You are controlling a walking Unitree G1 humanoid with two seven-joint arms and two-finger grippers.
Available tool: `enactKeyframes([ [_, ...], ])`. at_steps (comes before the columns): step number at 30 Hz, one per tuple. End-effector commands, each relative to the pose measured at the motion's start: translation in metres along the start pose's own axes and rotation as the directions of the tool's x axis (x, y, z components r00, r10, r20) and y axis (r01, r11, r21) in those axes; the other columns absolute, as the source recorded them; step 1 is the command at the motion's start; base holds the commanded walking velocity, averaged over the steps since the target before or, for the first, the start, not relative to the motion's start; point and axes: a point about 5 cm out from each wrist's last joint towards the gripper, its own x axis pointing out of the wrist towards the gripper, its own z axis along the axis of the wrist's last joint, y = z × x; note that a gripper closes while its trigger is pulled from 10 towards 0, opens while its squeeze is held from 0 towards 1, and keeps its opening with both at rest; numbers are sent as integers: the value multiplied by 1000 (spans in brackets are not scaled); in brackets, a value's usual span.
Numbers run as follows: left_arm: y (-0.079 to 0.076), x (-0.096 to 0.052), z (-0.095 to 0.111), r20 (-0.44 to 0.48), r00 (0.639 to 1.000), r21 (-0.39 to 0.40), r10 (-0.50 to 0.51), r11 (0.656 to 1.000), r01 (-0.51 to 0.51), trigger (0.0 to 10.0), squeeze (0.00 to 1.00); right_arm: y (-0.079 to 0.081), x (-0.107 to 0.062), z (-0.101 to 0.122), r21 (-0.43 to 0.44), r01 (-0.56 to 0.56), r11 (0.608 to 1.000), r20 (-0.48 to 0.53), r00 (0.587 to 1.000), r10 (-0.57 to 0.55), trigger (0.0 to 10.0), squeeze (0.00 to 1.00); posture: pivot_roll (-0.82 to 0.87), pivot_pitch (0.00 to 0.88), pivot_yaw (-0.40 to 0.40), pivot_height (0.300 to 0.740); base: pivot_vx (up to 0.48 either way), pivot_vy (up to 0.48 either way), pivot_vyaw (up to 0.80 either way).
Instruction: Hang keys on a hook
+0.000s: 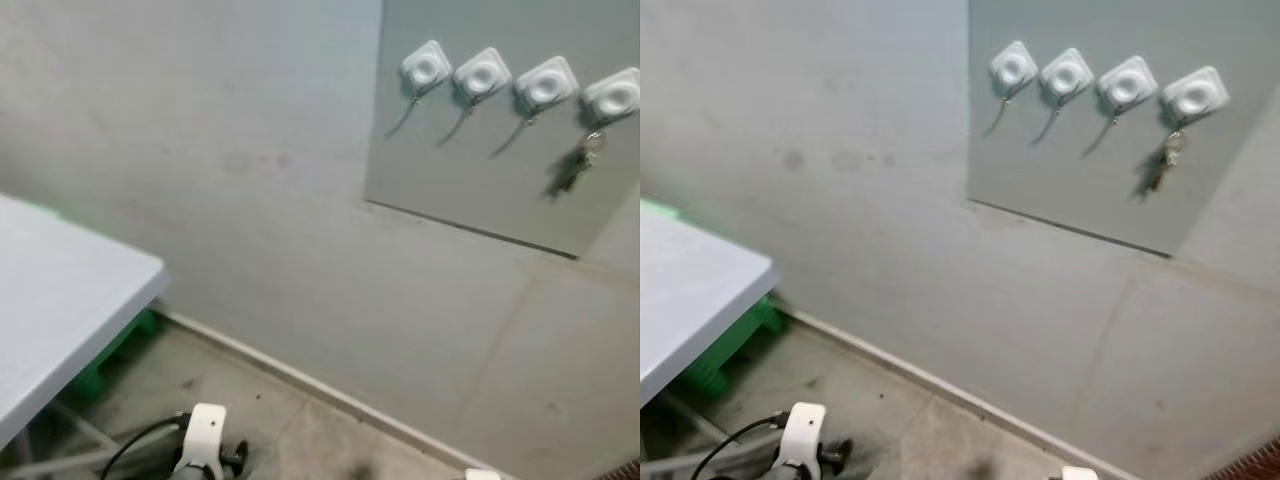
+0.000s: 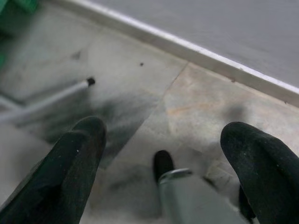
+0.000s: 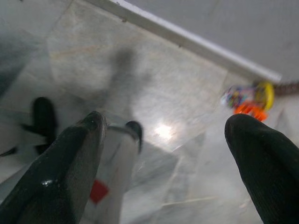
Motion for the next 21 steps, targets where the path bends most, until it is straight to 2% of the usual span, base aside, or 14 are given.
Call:
enactKeyframes([
  [1, 11, -2, -2, -16, 999, 4, 37, 999, -37, 10000, 0, 7, 2, 4, 0, -17, 1000, 5, 1000, 17, 10000, 0, -44, 0, 10, 740, 0, 0, 800],
  [21, 17, -3, -6, -42, 997, 29, 68, 997, -67, 10000, 0, 8, 2, 4, -15, -22, 1000, -5, 1000, 22, 10000, 0, -32, 0, 10, 740, 0, 0, 800],
])
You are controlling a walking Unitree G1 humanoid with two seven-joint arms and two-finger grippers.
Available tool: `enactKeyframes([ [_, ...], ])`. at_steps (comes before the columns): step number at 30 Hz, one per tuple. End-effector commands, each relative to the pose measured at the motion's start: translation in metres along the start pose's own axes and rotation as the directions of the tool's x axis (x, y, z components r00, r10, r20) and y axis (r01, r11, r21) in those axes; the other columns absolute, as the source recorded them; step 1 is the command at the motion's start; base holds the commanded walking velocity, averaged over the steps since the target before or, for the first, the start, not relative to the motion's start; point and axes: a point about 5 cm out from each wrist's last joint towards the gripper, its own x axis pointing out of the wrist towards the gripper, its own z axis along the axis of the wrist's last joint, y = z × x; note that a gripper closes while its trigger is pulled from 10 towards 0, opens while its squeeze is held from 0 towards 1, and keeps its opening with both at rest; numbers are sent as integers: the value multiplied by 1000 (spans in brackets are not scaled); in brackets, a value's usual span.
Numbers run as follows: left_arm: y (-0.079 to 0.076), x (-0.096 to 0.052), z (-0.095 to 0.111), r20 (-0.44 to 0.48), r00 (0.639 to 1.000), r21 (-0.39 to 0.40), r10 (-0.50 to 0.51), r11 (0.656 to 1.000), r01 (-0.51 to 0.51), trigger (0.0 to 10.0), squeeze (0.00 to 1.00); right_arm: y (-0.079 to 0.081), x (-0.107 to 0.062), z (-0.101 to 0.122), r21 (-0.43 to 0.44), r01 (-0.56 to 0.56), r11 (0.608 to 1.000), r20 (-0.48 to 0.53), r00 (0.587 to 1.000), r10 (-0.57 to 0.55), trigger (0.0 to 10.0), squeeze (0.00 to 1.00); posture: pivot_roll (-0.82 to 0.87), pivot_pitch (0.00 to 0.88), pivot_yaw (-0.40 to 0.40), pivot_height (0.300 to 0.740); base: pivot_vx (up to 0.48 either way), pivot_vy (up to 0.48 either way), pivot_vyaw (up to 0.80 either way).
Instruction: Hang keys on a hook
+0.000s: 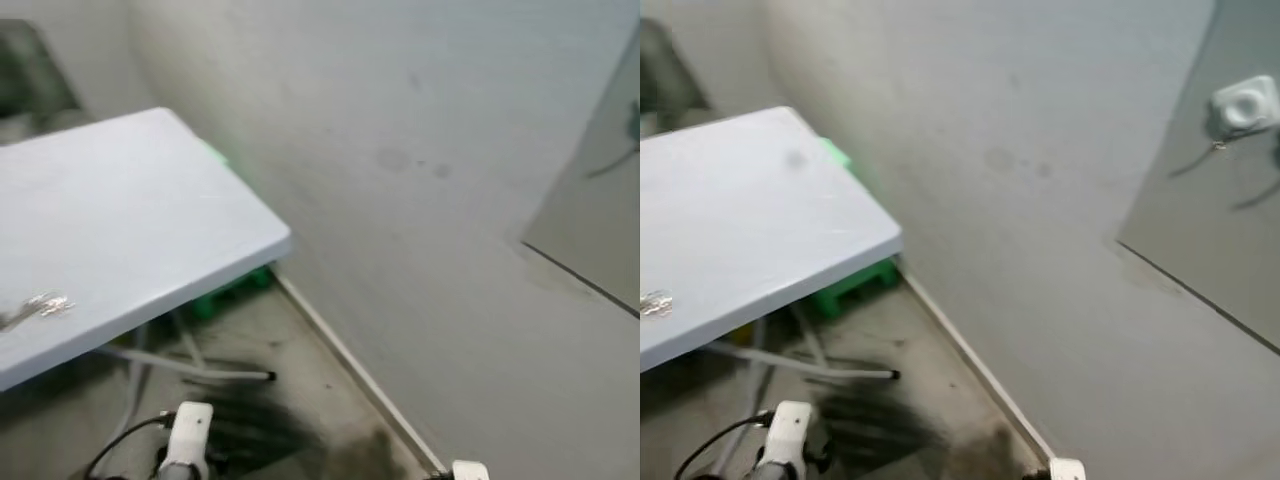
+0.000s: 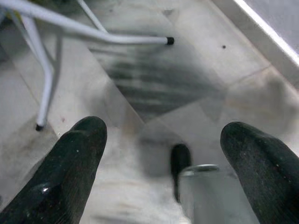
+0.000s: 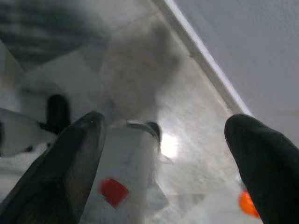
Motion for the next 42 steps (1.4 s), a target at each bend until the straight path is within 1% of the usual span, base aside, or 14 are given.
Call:
enactKeyframes([
  [1, 9, -2, -4, -16, 999, 16, 31, 999, -31, 10000, 0, 3, 1, 3, -5, -9, 1000, 2, 1000, 9, 10000, 0, -31, 0, 11, 740, 0, 0, 800],
  [14, 11, -1, -2, -13, 999, 11, 36, 999, -36, 10000, 0, 3, 2, 5, -13, -16, 1000, 5, 1000, 16, 10000, 0, -28, 0, 9, 740, 0, 0, 800],
  [17, 11, -1, -2, -15, 999, -20, 43, 999, -44, 10000, 0, 3, 2, 5, -15, -17, 1000, 4, 1000, 17, 10000, 0, -27, 0, 9, 740, 0, 0, 800],
  [23, 12, -1, -1, -15, 999, -22, 47, 999, -47, 10000, 0, 3, 2, 6, -18, -19, 1000, 5, 1000, 19, 10000, 0, -27, 0, 9, 740, 0, 0, 800],
  [28, 13, -1, -1, -23, 998, -82, 54, 995, -56, 10000, 0, 4, 2, 7, -17, -21, 1000, 7, 1000, 21, 10000, 0, -21, 0, 5, 740, 0, 0, 800],
  [29, 13, -1, -1, -20, 998, -69, 55, 996, -56, 10000, 0, 4, 3, 8, -11, -20, 1000, 11, 1000, 20, 10000, 0, -19, 0, 5, 740, 0, 0, 800],
  [31, 13, -1, 0, -20, 998, -76, 55, 996, -56, 10000, 0, 4, 3, 8, 16, -21, 1000, 18, 1000, 20, 10000, 0, -18, 0, 4, 740, 0, 0, 800],
  [33, 14, -1, -1, -22, 998, -84, 58, 995, -59, 10000, 0, 5, 3, 8, 58, -21, 998, 20, 1000, 19, 10000, 0, -20, 0, 6, 740, 0, 0, 0],
  [38, 14, -2, -3, -22, 998, -76, 53, 996, -54, 10000, 0, 5, 3, 8, 37, -19, 999, 14, 1000, 18, 10000, 0, -26, 0, 8, 740, 0, 0, 0],
  [42, 13, -2, -4, -23, 999, -82, 48, 995, -50, 10000, 0, 6, 3, 7, 40, -18, 999, 12, 1000, 17, 10000, 0, -29, 0, 9, 740, 0, 0, 0],
])
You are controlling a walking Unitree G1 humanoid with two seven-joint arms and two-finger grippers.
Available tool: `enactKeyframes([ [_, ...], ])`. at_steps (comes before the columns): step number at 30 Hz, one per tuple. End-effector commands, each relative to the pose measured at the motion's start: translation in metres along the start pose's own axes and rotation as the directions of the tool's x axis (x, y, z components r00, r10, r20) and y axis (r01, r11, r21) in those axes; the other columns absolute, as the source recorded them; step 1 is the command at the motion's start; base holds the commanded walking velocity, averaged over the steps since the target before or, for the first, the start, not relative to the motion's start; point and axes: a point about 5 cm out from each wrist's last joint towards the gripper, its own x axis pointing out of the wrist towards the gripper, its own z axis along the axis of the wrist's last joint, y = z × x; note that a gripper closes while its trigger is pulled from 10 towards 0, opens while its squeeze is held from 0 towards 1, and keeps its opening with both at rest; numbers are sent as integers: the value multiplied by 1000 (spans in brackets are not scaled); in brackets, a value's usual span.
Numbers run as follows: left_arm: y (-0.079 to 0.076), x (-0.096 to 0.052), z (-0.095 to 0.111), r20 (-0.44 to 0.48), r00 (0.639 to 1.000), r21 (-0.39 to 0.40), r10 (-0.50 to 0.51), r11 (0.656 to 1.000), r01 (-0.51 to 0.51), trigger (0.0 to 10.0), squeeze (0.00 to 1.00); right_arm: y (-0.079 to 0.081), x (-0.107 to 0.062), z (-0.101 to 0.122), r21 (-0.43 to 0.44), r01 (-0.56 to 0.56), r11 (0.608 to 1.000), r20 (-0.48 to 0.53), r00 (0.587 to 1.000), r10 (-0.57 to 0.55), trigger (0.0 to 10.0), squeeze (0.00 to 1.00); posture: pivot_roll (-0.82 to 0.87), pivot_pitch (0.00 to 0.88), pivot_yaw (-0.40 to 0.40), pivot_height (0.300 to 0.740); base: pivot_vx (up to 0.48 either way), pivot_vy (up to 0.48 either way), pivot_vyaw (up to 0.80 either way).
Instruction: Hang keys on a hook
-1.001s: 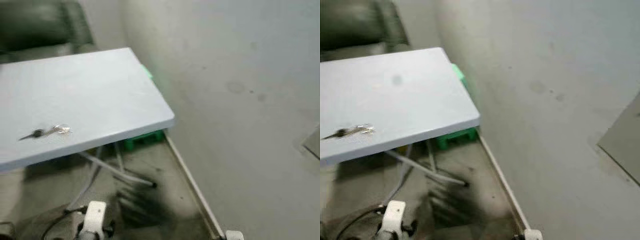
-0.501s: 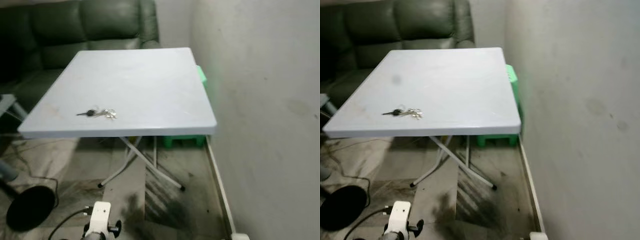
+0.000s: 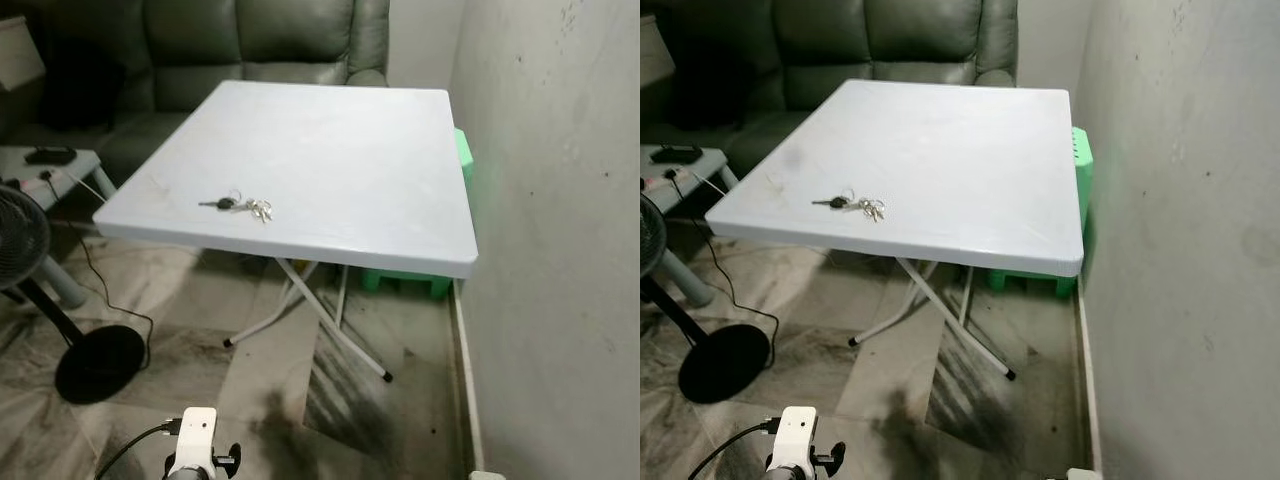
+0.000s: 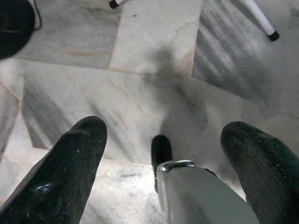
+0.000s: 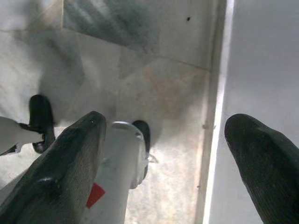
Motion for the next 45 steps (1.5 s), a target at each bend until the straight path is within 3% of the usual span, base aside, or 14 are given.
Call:
enactKeyframes([
  [1, 6, 0, 2, 10, 1000, 6, 15, 1000, -15, 10000, 0, 7, 1, 2, 12, -9, 1000, 5, 1000, 9, 10000, 0, -29, 0, 9, 740, 0, 0, 0],
  [45, 8, -1, 0, -2, 1000, 14, 12, 1000, -12, 10000, 0, 3, -3, -15, 20, -2, 1000, -52, 999, 3, 10000, 0, -20, 0, 6, 740, 0, 462, 0],
])
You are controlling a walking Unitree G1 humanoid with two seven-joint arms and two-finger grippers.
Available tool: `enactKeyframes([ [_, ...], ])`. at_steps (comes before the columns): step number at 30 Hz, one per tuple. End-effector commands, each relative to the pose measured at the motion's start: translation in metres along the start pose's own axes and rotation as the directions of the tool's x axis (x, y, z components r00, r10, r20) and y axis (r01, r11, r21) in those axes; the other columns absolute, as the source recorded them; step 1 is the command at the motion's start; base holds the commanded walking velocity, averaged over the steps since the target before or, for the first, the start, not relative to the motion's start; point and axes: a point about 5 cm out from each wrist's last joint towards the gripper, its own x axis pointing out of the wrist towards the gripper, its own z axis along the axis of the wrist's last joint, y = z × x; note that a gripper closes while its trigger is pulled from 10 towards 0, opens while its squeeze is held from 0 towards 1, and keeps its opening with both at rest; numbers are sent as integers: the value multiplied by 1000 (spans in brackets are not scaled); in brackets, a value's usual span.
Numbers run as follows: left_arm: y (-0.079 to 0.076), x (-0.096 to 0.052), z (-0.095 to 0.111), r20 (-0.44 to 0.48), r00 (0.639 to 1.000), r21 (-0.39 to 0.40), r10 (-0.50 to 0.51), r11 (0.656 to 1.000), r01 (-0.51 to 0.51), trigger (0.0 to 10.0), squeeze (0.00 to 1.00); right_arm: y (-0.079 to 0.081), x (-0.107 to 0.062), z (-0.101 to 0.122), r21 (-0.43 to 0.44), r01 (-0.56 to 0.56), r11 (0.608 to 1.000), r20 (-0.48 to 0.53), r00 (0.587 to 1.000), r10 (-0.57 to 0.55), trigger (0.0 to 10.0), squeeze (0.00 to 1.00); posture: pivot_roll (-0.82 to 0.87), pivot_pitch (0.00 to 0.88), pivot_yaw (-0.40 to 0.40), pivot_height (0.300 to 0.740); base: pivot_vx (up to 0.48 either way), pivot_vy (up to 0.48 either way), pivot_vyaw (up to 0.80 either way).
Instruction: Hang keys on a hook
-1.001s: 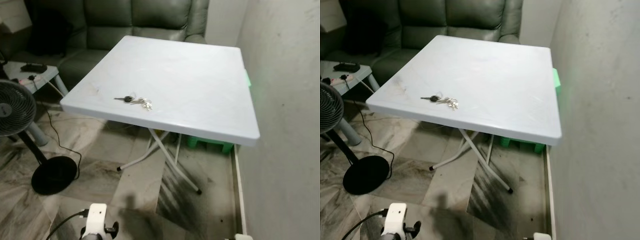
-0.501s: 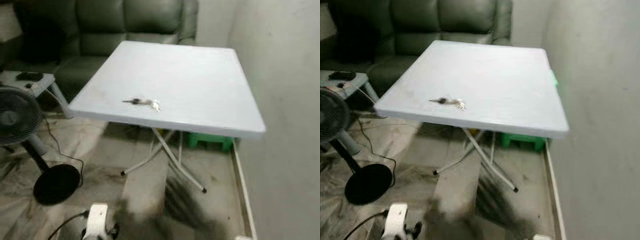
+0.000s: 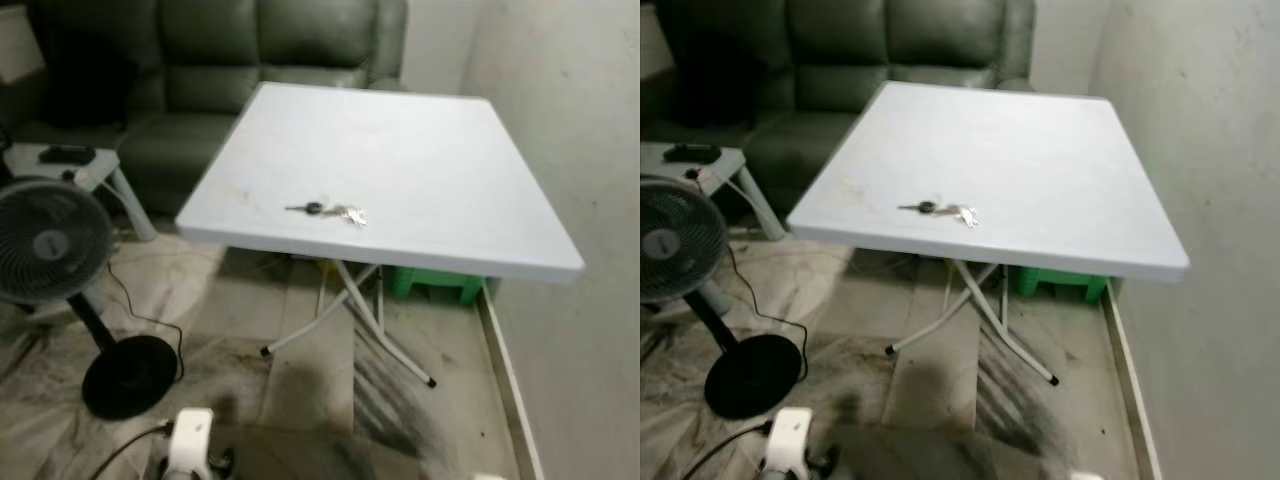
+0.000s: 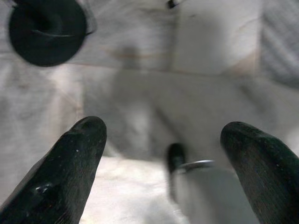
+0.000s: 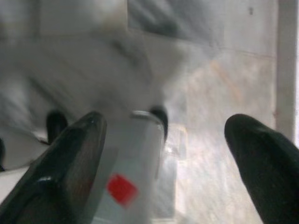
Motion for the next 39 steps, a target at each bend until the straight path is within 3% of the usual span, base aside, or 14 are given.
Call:
enactKeyframes([
  [1, -11, 2, 7, 22, 999, 6, -32, 999, 32, 10000, 0, -5, -3, -11, -5, 13, 1000, -43, 999, -13, 10000, 0, -19, 0, 5, 740, 0, 368, 0],
  [10, -11, 2, 6, 22, 999, 14, -34, 999, 33, 10000, 0, -7, -4, -15, -7, 16, 1000, -54, 998, -16, 10000, 0, -20, 0, 3, 740, 0, 357, 0],
  [25, -14, 3, 9, 29, 999, 30, -34, 999, 33, 10000, 0, -8, -5, -16, -3, 20, 1000, -58, 998, -20, 10000, 0, -22, 0, 4, 740, 0, 0, 0],
  [30, -19, 4, 19, 71, 996, 44, -57, 998, 54, 10000, 0, -8, -4, -11, -5, 16, 1000, -35, 999, -16, 10000, 0, -20, 0, 6, 740, 0, 0, 0],
  [32, -26, 6, 38, 163, 981, 71, -103, 993, 92, 10000, 0, -4, 1, 10, -15, -9, 1000, 52, 999, 9, 10000, 0, -23, 0, 11, 740, 0, 0, 0],
  [36, -31, 5, 54, 252, 957, 92, -145, 988, 126, 10000, 0, -1, 4, 37, -35, -39, 999, 159, 986, 44, 10000, 0, -30, 0, 15, 740, 0, 0, 0],
  [38, -31, 3, 70, 345, 925, 100, -159, 986, 132, 10000, 0, 6, 5, 76, -94, -80, 992, 315, 943, 106, 10000, 0, -32, 0, 17, 740, 0, 0, 0],
  [39, -30, 3, 74, 364, 917, 100, -162, 986, 134, 10000, 0, 7, 5, 84, -104, -86, 991, 347, 931, 117, 10000, 0, -34, 0, 17, 740, 0, 0, 0],
])
